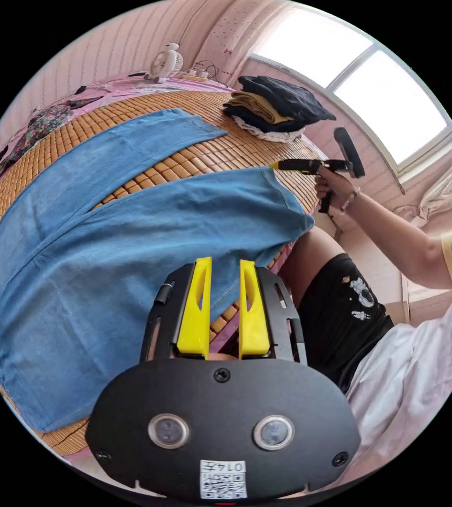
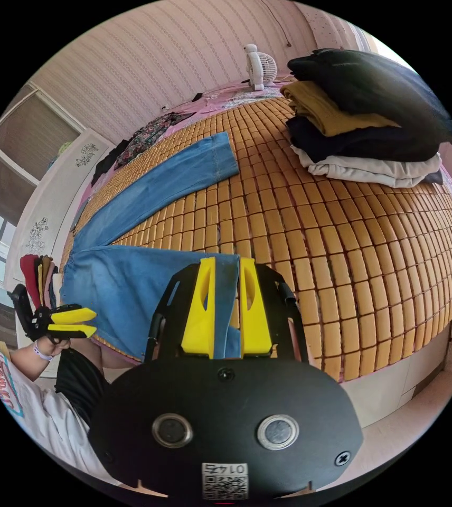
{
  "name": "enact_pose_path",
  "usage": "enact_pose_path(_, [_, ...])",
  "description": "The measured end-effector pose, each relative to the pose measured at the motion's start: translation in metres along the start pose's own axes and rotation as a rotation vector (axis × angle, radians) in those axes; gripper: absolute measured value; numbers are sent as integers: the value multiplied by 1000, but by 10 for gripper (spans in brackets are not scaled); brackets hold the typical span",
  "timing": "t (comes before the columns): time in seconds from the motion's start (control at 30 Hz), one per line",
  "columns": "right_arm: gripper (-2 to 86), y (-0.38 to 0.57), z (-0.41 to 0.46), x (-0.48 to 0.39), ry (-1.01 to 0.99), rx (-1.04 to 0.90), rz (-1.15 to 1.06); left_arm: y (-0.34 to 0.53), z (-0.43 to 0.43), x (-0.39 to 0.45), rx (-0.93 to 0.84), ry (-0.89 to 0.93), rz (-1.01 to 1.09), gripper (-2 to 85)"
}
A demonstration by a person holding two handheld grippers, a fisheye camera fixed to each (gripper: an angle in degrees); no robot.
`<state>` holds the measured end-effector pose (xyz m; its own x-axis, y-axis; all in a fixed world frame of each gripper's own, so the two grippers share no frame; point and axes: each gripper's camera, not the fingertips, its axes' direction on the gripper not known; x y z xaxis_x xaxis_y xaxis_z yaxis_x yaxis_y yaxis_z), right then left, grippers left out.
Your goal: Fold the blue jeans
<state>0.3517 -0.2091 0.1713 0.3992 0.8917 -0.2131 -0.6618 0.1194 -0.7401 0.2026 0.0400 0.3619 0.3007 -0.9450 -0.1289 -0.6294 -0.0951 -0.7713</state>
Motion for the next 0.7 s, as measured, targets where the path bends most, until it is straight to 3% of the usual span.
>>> enact_pose_path(0.13, [38, -8, 14, -6, 10, -35, -47, 6, 25, 15, -84, 13, 26, 84])
enact_pose_path(0.33, [28, -47, -20, -22, -53, 143, -120, -2, 12, 21, -43, 51, 59, 88])
enact_pose_path(0.53, [33, -66, 25, -38, 71, 28, -155, -13, 3, 31, -41, 62, 125, 89])
enact_pose_path(0.7, [34, -2, 18, -59, 64, -11, -239, -5, -6, 26, -28, 57, 107, 90])
